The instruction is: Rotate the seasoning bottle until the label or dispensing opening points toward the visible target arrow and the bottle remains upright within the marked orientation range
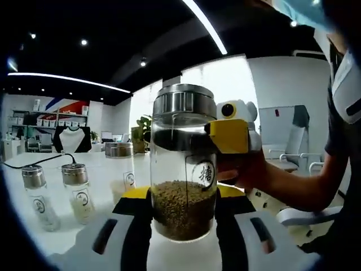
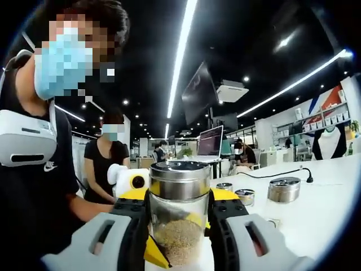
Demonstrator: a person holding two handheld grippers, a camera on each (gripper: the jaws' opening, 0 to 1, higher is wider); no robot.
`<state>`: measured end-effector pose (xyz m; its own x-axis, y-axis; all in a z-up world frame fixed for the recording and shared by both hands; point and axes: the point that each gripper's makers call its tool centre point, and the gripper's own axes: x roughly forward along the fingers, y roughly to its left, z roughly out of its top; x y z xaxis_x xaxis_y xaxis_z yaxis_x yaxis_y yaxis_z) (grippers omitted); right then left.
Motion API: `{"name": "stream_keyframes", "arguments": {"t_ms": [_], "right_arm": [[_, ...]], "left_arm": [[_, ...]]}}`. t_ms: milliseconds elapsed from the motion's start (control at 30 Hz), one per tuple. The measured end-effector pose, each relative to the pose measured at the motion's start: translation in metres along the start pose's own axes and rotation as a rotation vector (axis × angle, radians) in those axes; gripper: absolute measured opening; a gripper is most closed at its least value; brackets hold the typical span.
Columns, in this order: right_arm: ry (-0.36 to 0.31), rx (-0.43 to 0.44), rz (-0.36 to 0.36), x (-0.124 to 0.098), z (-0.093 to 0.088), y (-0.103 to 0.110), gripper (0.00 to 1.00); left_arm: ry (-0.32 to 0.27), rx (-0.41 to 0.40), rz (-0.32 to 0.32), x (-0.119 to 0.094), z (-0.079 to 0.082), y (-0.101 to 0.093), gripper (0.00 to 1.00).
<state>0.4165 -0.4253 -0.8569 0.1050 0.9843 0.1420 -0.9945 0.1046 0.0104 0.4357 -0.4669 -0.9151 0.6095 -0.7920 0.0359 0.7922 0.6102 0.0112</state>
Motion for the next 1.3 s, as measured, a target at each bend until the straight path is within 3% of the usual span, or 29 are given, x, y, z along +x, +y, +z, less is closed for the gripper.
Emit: {"name": "stream_keyframes", "arguments": {"t_ms": [133, 300, 433, 467, 600, 733, 867, 967, 1067, 1133, 1300], "right_arm": [[0.045, -0.105, -0.064, 0.006, -0.006, -0.006, 0.37], [0.063, -0.046, -0.17, 0.018, -0.017, -0.02, 0.37], [0.073, -0.042, -0.224, 0.027, -0.019, -0.023, 0.37], [0.054, -0.041, -0.254, 0.032, -0.017, -0.025, 0.37], [0.075, -0.026, -0.319, 0.037, -0.021, -0.03, 0.38], [0.1, -0.037, -0.347, 0.034, -0.023, -0.032, 0.38], [0.064, 0.046, -0.355, 0.023, -0.015, -0.042, 0.38], [0.066, 0.039, -0.37, 0.018, -0.014, -0.046, 0.38], [0.082, -0.005, -0.39, 0.009, -0.01, -0.051, 0.38], [0.084, -0.024, -0.402, 0.002, -0.006, -0.055, 0.38], [0.083, -0.054, -0.458, -0.023, 0.001, -0.074, 0.38]], "left_arm": [[0.041, 0.07, 0.154, -0.001, -0.006, 0.019, 0.44], [0.103, 0.111, 0.306, -0.011, -0.014, 0.043, 0.44], [0.107, 0.129, 0.354, -0.014, -0.013, 0.049, 0.44], [0.102, 0.131, 0.39, -0.016, -0.011, 0.053, 0.44], [0.131, 0.23, 0.481, -0.022, -0.011, 0.062, 0.44], [0.127, 0.21, 0.439, -0.017, -0.019, 0.063, 0.44], [0.082, 0.224, 0.346, -0.01, -0.013, 0.055, 0.45], [0.114, 0.283, 0.287, -0.007, -0.017, 0.048, 0.45], [0.123, 0.281, 0.271, -0.01, -0.02, 0.045, 0.47], [0.117, 0.241, 0.238, -0.01, -0.021, 0.04, 0.52], [0.036, 0.045, 0.198, -0.016, -0.014, 0.04, 0.62]]}}
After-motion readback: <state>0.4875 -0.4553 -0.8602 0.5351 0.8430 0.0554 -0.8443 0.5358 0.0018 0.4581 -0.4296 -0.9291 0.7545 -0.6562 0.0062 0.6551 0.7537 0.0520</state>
